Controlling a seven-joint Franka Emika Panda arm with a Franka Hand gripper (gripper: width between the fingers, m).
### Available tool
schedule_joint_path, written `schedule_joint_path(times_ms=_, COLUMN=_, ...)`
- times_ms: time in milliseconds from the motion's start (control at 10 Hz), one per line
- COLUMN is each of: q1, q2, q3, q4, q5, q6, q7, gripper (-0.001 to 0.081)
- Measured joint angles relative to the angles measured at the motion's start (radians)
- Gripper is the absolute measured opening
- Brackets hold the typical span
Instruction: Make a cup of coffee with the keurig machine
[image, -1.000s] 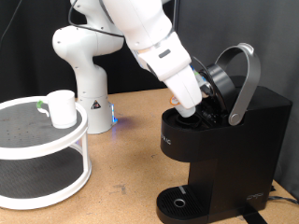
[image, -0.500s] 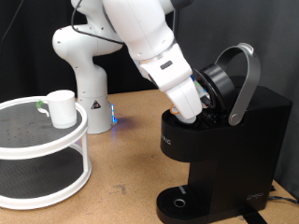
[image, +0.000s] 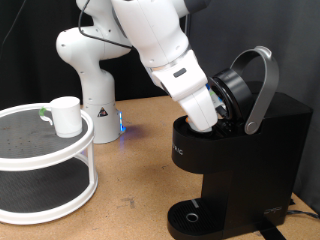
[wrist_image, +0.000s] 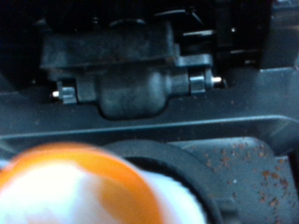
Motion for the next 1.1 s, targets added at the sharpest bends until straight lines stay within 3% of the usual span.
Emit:
schedule_joint_path(times_ms=100, q1=0.0, q2=0.004, q3=0.0, q4=0.0, q5=0.0, q6=0.002, q7=0.0, gripper=0.0633)
schedule_joint_path(times_ms=200, q1=0.0, q2=0.01, q3=0.0, q4=0.0, q5=0.0, q6=0.007, q7=0.0, gripper=0.0633)
schedule_joint_path(times_ms=300, q1=0.0, q2=0.014, q3=0.0, q4=0.0, q5=0.001, q6=0.011, q7=0.0, gripper=0.0747)
schedule_joint_path(times_ms=600, q1=0.0, q2=0.009, q3=0.0, q4=0.002, q5=0.039, q6=0.01, q7=-0.029, gripper=0.08)
schedule_joint_path(times_ms=900, q1=-0.005, q2=-0.045, q3=-0.004, q4=0.02, q5=0.075, q6=-0.109, q7=-0.079, gripper=0.08)
schedule_joint_path(times_ms=1100, q1=-0.005, q2=-0.083, q3=-0.002, q4=0.015, q5=0.039, q6=-0.149, q7=-0.067, gripper=0.08)
